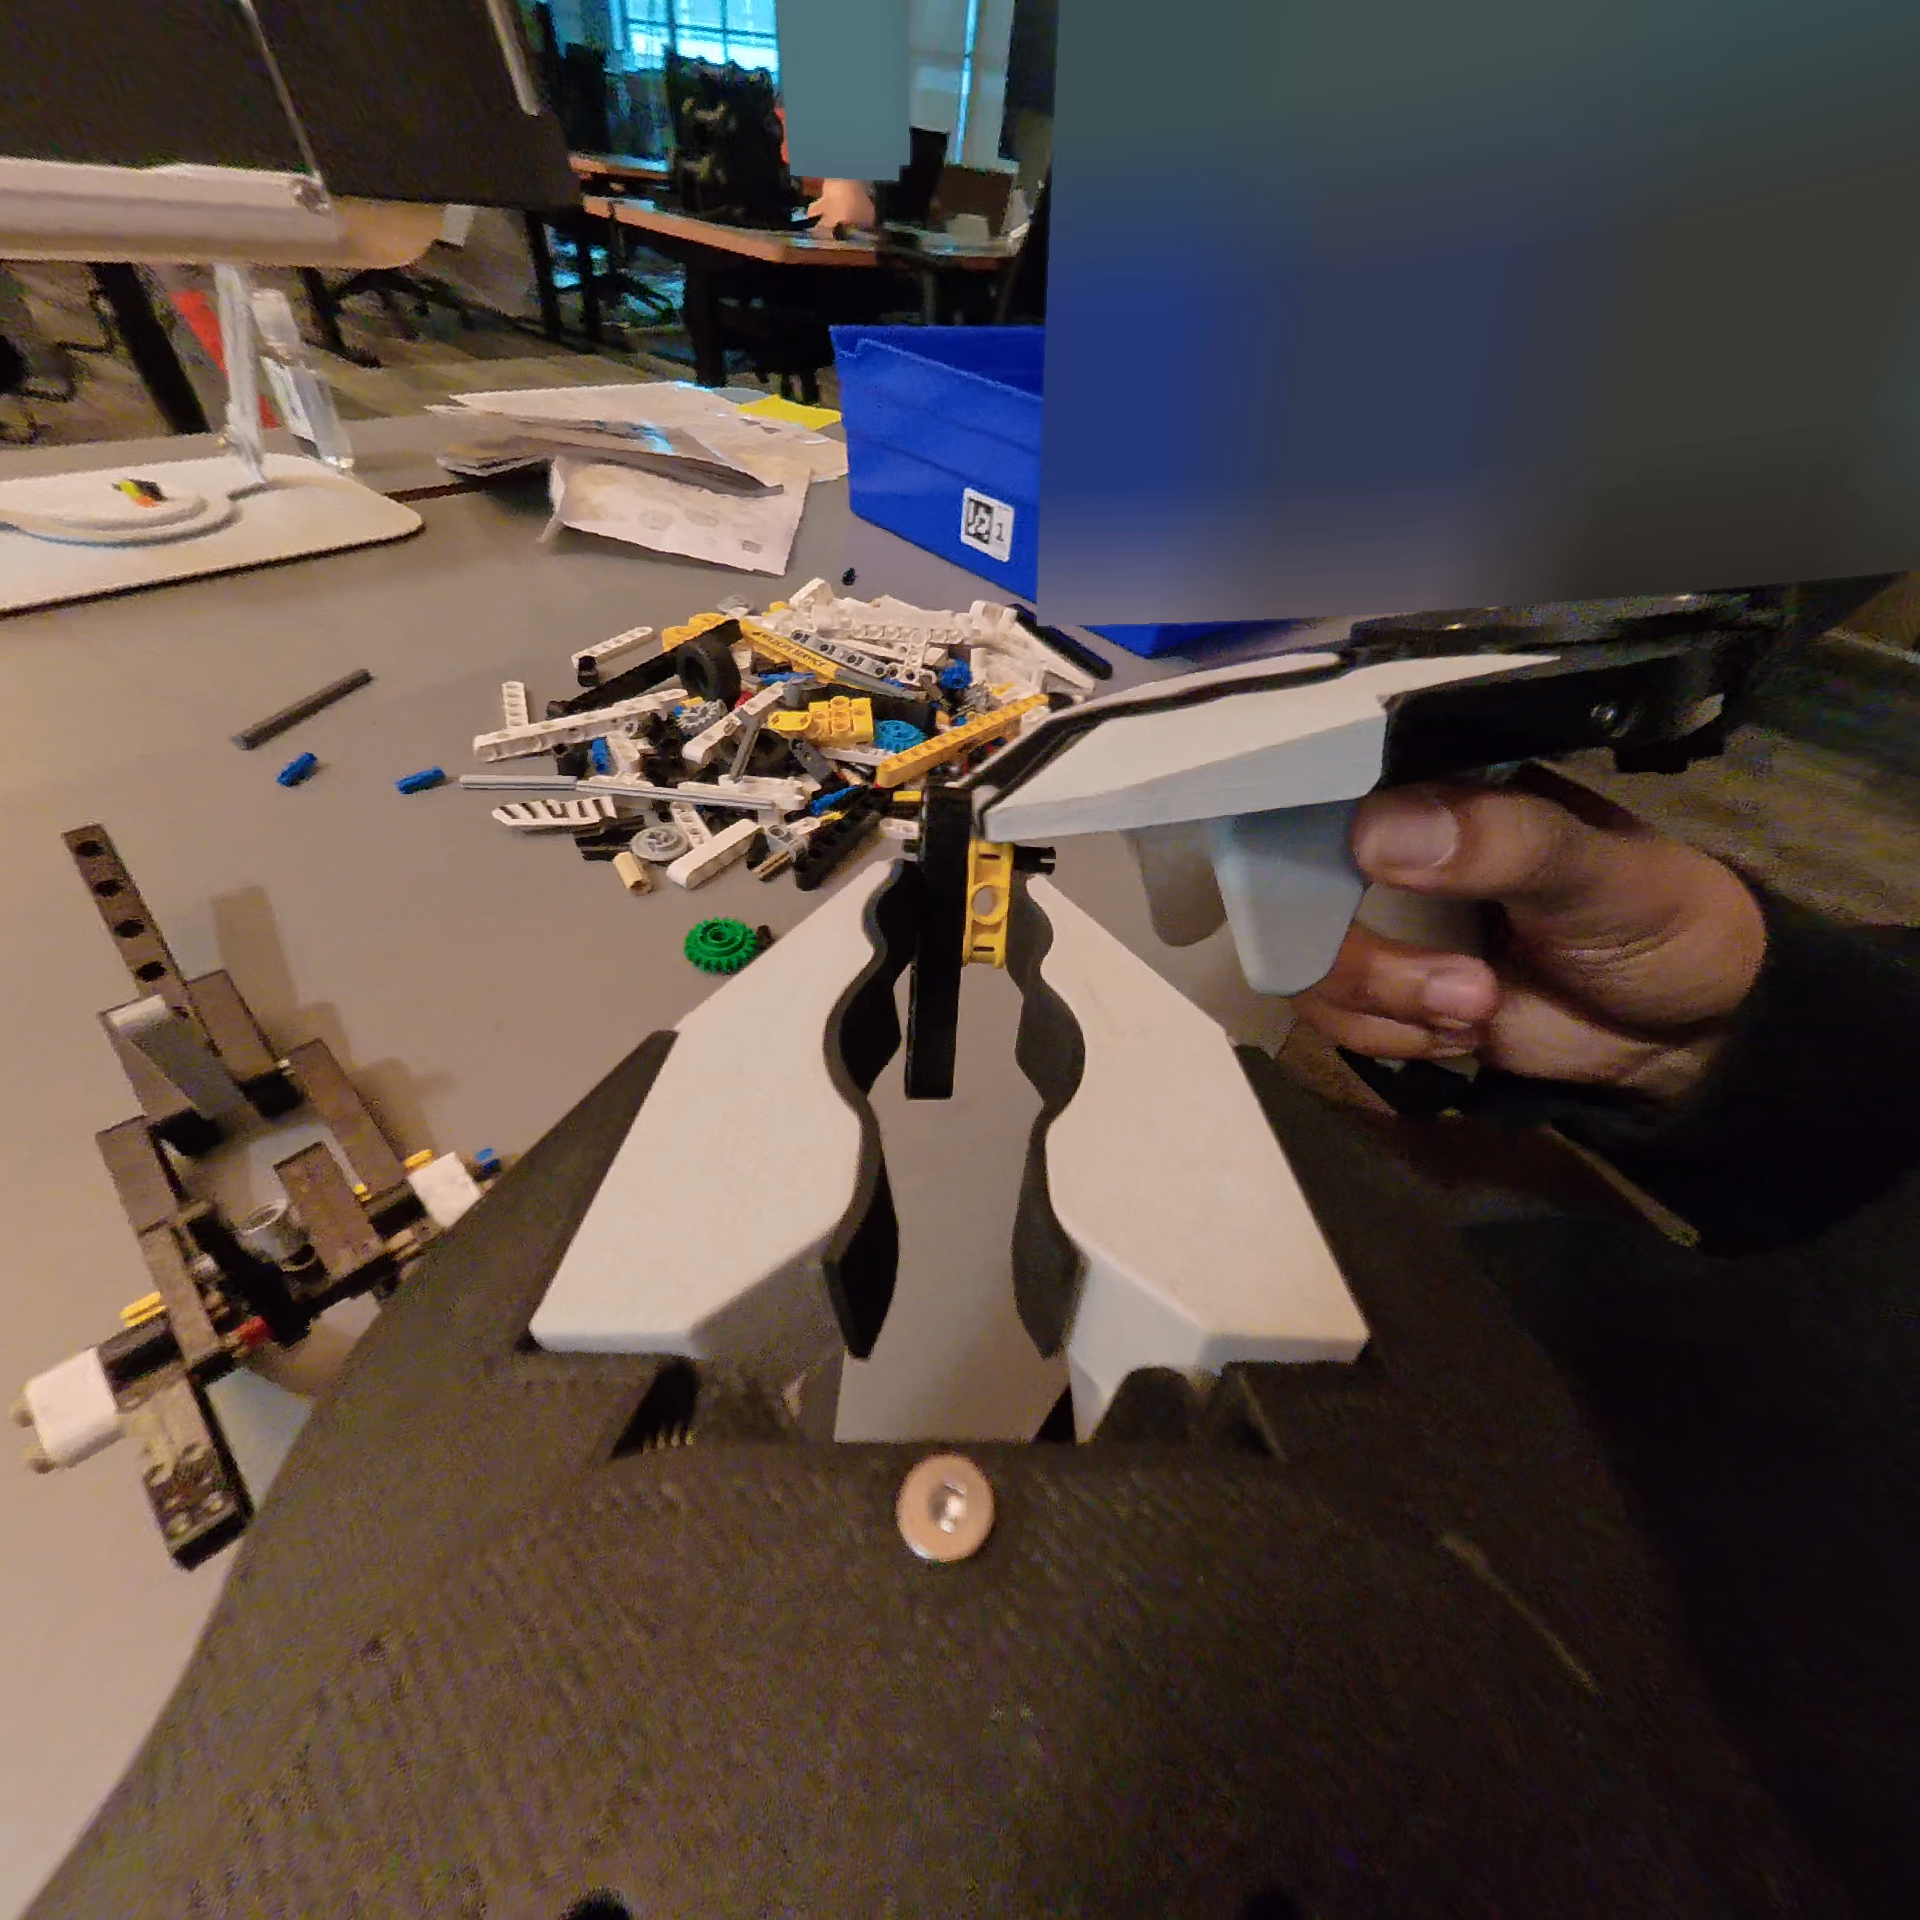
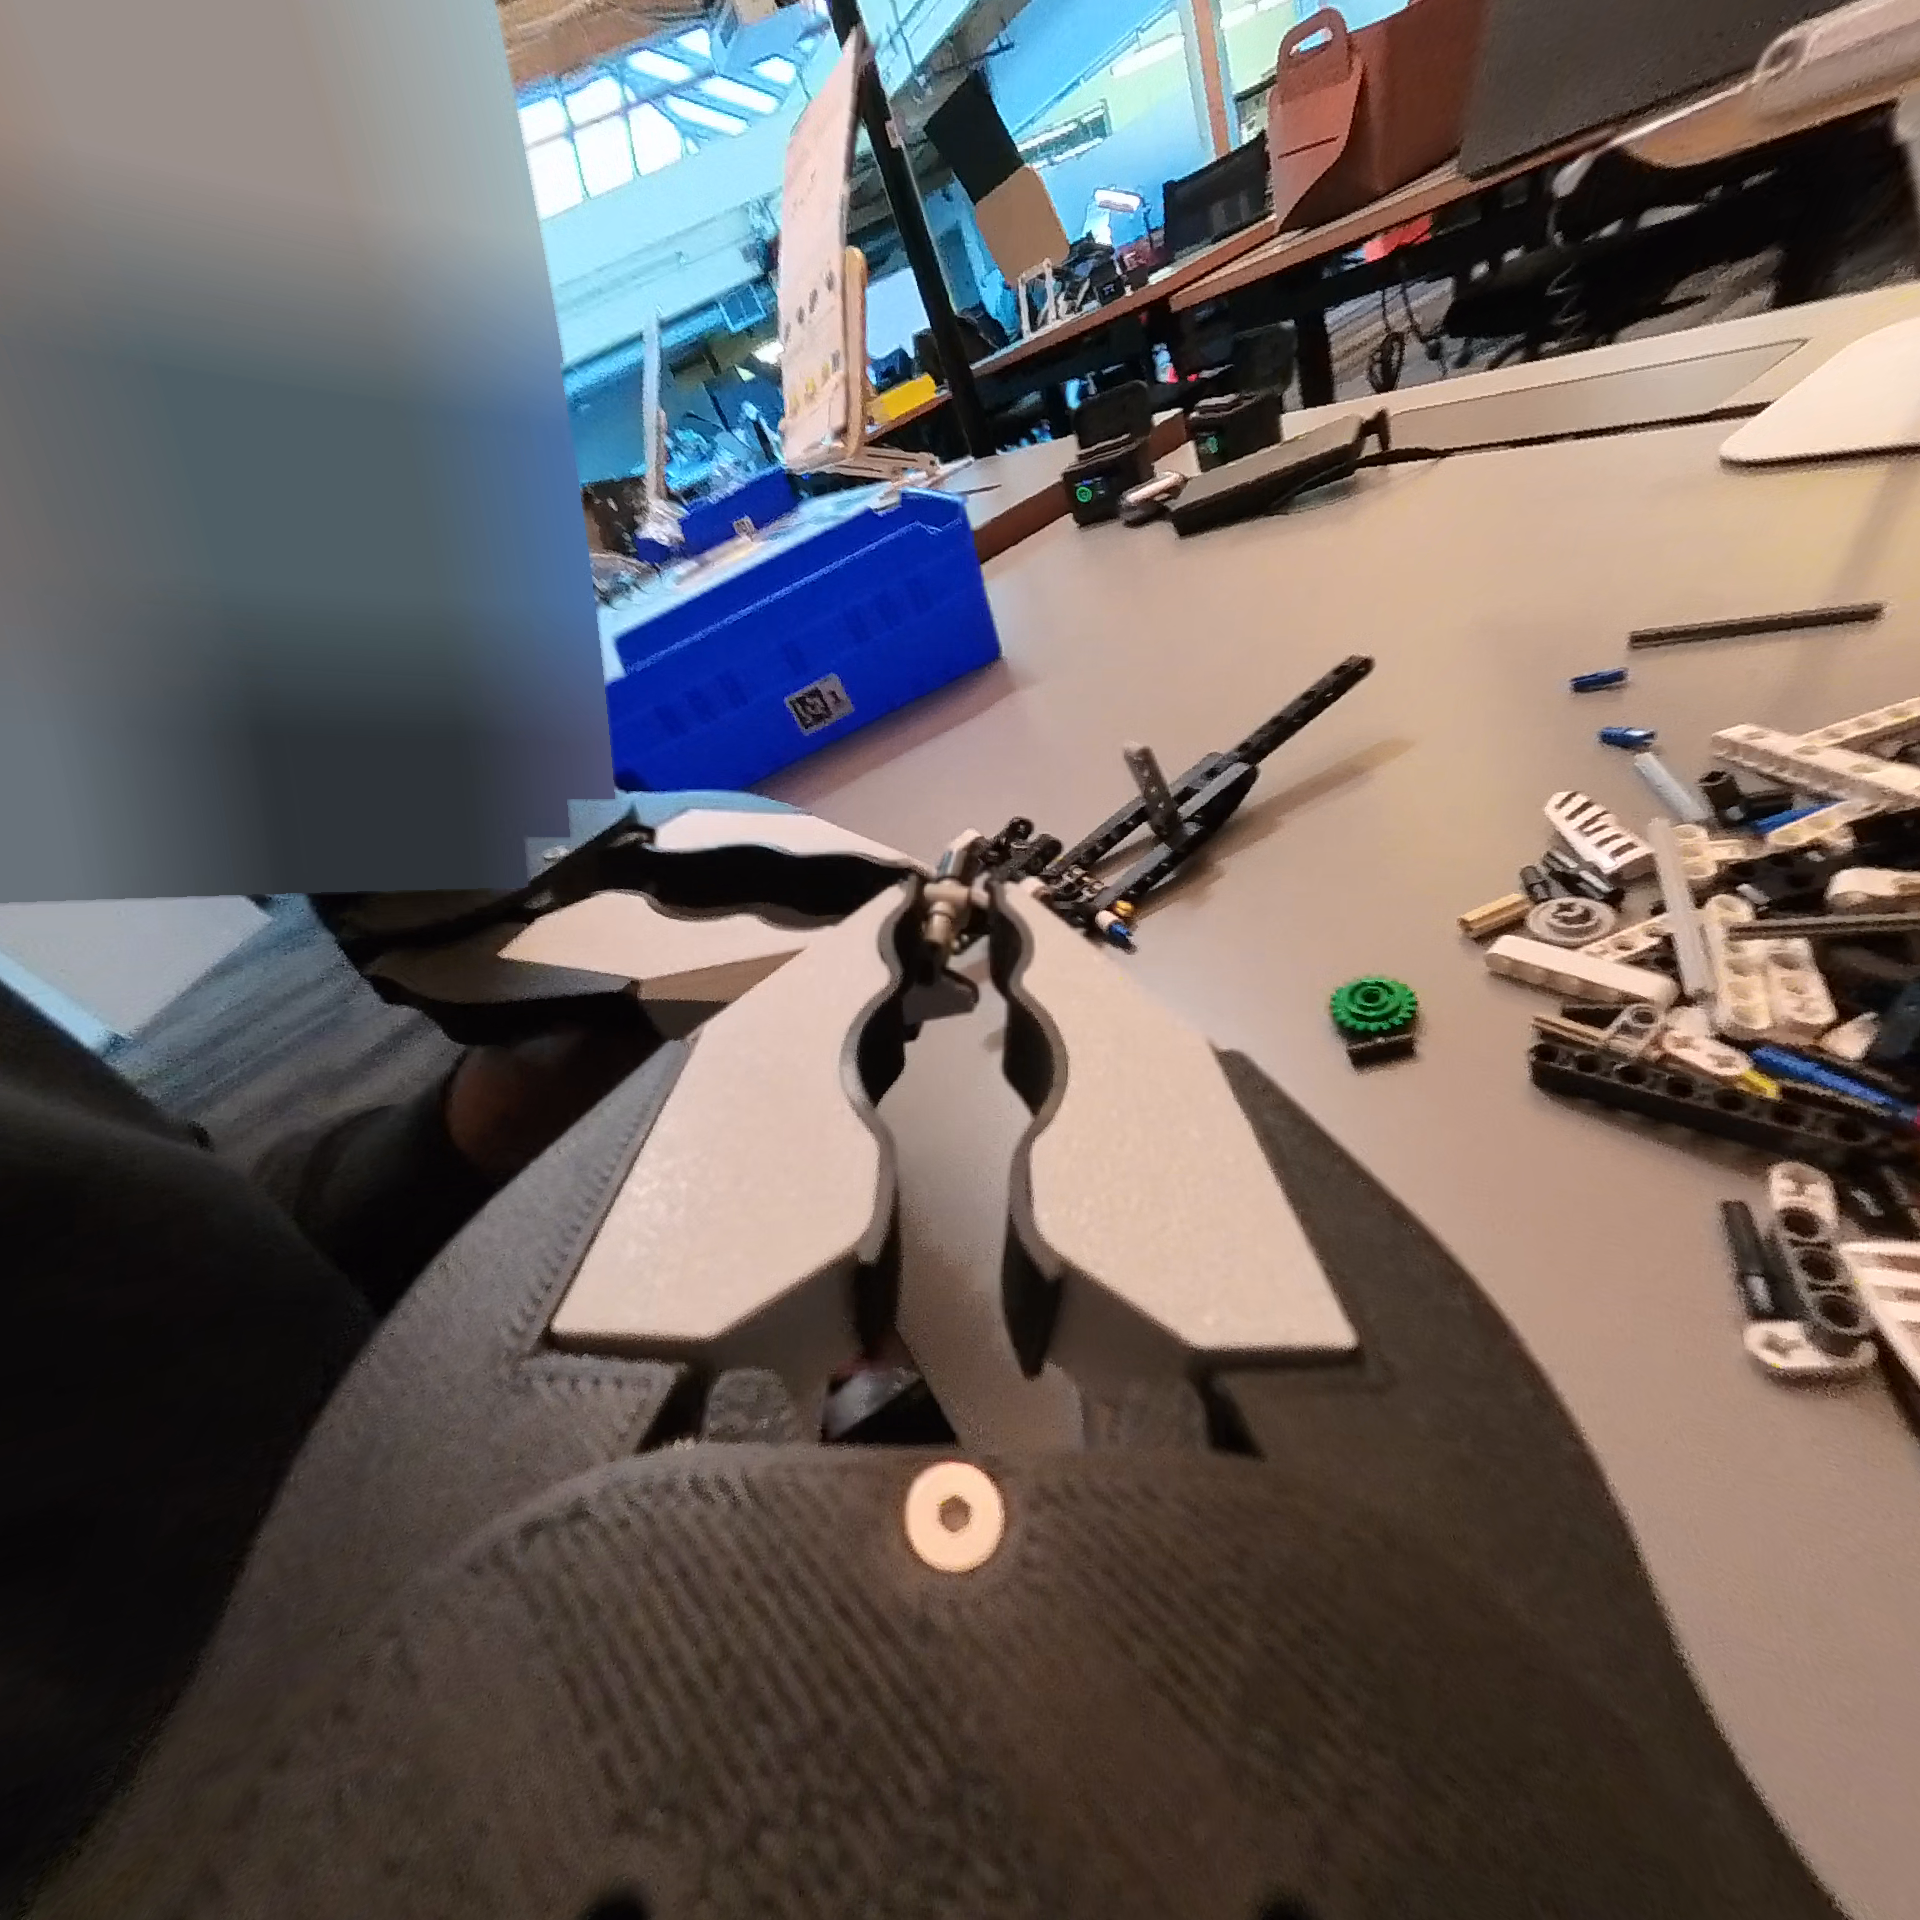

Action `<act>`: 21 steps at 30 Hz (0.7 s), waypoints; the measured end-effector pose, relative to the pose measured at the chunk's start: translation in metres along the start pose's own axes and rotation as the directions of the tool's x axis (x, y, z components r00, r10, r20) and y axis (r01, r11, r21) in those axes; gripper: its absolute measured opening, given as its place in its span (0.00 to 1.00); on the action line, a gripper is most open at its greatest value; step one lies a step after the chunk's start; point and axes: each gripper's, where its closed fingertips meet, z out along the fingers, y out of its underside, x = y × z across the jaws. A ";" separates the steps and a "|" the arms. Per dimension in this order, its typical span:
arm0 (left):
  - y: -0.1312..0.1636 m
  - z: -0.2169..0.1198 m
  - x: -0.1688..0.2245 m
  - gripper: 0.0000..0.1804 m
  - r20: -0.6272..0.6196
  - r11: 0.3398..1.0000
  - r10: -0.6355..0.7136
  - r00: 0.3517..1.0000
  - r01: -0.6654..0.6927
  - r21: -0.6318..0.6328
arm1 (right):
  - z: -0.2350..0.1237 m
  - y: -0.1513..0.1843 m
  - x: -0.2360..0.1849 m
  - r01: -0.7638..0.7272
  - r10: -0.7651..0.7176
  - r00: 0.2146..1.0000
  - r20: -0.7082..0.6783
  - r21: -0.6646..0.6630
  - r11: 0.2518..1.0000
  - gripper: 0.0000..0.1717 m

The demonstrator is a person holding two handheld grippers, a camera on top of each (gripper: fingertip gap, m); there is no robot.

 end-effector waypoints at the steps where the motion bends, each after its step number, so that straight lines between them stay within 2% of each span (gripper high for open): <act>1: -0.001 0.000 0.003 0.09 -0.015 1.000 -0.009 1.000 0.009 0.006 | 0.001 0.001 0.000 0.040 -0.041 0.999 -0.018 -0.012 0.999 0.06; 3: -0.001 0.001 0.003 0.09 -0.013 1.000 -0.015 1.000 0.015 0.014 | 0.002 0.002 -0.001 0.112 -0.114 0.992 -0.053 -0.032 0.993 0.03; 5: 0.001 0.000 -0.001 0.09 0.018 1.000 0.012 1.000 -0.013 0.010 | 0.004 0.003 -0.001 0.114 -0.118 0.990 -0.075 -0.061 0.992 0.03; 11: -0.007 -0.004 -0.007 0.10 0.090 0.997 0.034 0.995 -0.039 0.059 | 0.005 -0.004 -0.005 0.128 -0.127 0.985 -0.115 -0.004 0.992 0.03; 12: -0.008 -0.007 -0.015 0.10 0.141 0.998 0.020 0.990 -0.029 0.062 | 0.001 -0.006 -0.004 0.137 -0.134 0.982 -0.136 0.012 0.990 0.03; 13: -0.014 -0.026 -0.058 0.09 0.330 0.994 0.005 0.944 -0.041 0.102 | -0.011 -0.014 0.002 0.154 -0.142 0.972 -0.186 0.049 0.987 0.02; 14: -0.014 -0.051 -0.099 0.09 0.391 0.985 -0.131 0.911 0.077 0.151 | -0.025 -0.018 0.011 0.160 -0.141 0.962 -0.236 0.065 0.985 0.03; 15: -0.019 -0.070 -0.118 0.09 0.314 0.947 -0.294 0.903 0.230 0.224 | -0.036 -0.020 0.018 0.143 -0.118 0.958 -0.260 0.076 0.987 0.03; 16: -0.029 -0.080 -0.119 0.08 0.260 0.927 -0.333 0.906 0.264 0.266 | -0.040 -0.018 0.023 0.110 -0.086 0.962 -0.258 0.078 0.991 0.03; 18: -0.043 -0.070 -0.093 0.09 0.209 0.946 -0.258 0.943 0.203 0.254 | -0.035 -0.014 0.031 0.076 -0.058 0.968 -0.244 0.068 0.995 0.03; 21: -0.052 -0.051 -0.066 0.09 0.118 0.946 -0.221 0.968 0.184 0.267 | -0.021 -0.010 0.052 0.060 -0.057 0.964 -0.260 0.006 0.998 0.03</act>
